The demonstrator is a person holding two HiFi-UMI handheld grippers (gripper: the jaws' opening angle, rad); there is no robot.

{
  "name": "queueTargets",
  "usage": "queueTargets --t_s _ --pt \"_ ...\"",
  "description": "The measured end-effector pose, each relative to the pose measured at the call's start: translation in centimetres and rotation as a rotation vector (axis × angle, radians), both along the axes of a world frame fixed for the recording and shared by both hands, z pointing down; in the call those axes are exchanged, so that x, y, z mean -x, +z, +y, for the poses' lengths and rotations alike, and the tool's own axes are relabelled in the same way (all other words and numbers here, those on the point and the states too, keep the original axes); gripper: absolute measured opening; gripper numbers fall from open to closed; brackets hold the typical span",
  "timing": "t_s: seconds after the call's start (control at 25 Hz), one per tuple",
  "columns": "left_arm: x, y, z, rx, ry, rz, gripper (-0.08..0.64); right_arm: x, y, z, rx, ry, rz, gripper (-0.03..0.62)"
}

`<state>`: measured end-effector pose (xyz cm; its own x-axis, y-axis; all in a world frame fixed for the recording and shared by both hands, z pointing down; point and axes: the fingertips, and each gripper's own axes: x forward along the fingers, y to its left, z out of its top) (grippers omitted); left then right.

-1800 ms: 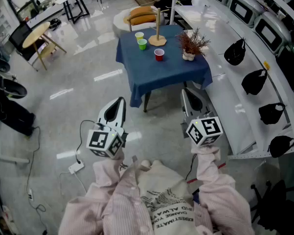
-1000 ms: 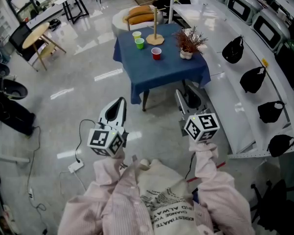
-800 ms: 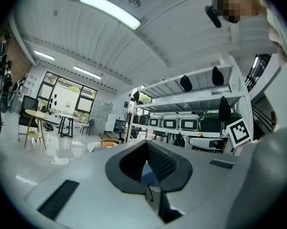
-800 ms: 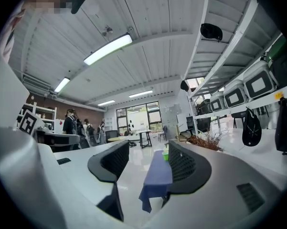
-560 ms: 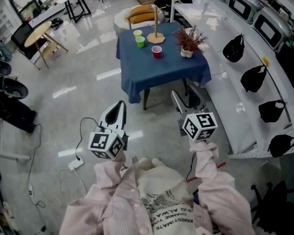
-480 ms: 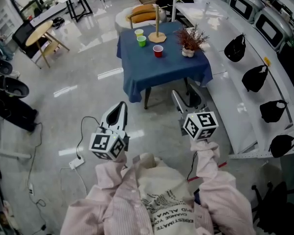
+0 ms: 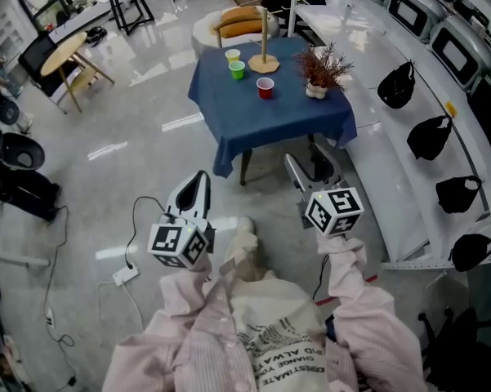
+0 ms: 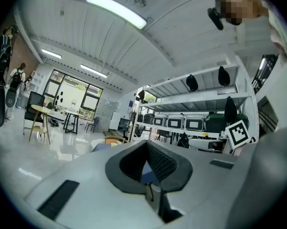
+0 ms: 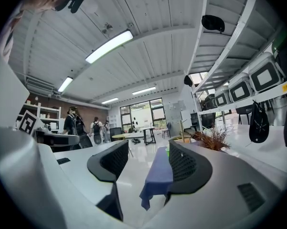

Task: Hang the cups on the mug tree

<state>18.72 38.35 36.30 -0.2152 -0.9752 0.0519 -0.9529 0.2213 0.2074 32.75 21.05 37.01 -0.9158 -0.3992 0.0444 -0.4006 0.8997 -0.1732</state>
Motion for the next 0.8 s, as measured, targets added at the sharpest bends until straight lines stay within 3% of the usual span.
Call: queueTargets --t_s 0.8 --pt "13.7 2.6 -16.5 0.019 0.084 0.041 -0.002 13.5 3.5 -14.1 0.068 0.016 -0.028 0.236"
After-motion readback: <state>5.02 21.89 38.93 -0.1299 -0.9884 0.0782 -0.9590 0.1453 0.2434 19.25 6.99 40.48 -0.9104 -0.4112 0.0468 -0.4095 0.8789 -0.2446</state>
